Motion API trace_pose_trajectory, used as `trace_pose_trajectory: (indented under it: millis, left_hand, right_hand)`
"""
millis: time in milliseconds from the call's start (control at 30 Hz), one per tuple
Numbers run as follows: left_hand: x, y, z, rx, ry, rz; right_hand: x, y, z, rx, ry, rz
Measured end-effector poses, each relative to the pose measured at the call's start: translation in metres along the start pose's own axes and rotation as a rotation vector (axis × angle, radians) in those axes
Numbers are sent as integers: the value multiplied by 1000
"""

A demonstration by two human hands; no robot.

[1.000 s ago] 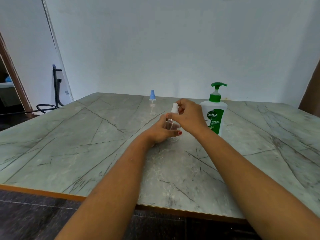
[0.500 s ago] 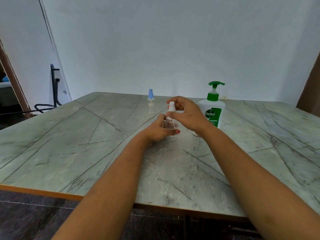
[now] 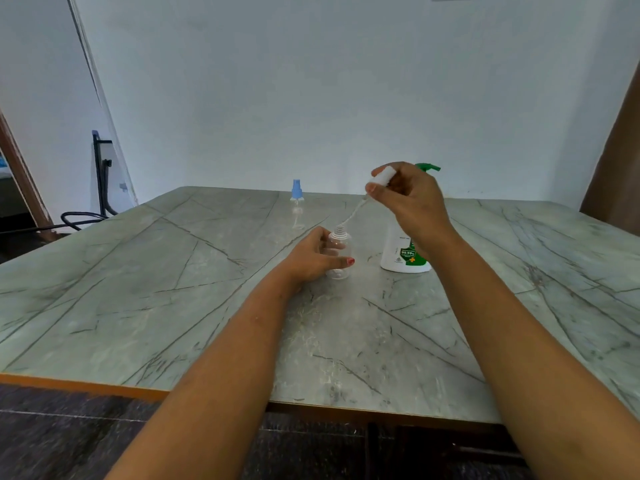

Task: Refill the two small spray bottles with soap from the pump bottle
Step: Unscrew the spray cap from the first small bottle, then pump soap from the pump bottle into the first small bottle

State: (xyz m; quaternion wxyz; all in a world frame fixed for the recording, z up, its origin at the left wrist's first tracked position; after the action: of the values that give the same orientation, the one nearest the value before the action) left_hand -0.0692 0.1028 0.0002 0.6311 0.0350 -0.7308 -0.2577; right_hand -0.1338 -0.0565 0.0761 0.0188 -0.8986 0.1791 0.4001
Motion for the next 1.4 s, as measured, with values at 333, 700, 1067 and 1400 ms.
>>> trace_pose_trajectory:
  millis: [333,700,1067,1400]
  left_hand:
    - [0,-6,6,108,-154,-56]
    - [0,-13,7,115,-173,-119]
    - [3,-18,11,139,-235,-96]
    - [1,-19,8,141,-243,-114]
  right_hand:
    - [19,105,39,-97,-266,121]
    - [53,159,62,-247,-472,448]
    - [42,128,32,-152,-343,435]
    - [45,59,-4,-216,-299,116]
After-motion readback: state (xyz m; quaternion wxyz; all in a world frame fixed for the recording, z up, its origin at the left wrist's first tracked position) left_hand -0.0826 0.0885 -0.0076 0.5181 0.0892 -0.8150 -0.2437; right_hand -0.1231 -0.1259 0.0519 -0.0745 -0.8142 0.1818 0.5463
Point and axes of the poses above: each hand's wrist, its own z-axis away from the middle knuckle, its own y-axis out of the back of the hand, x = y × z, the point moved 2 cm from there along -z, towards the middle knuckle, and after that the axes turned 5 degrees about y, right-handed, at the moved point
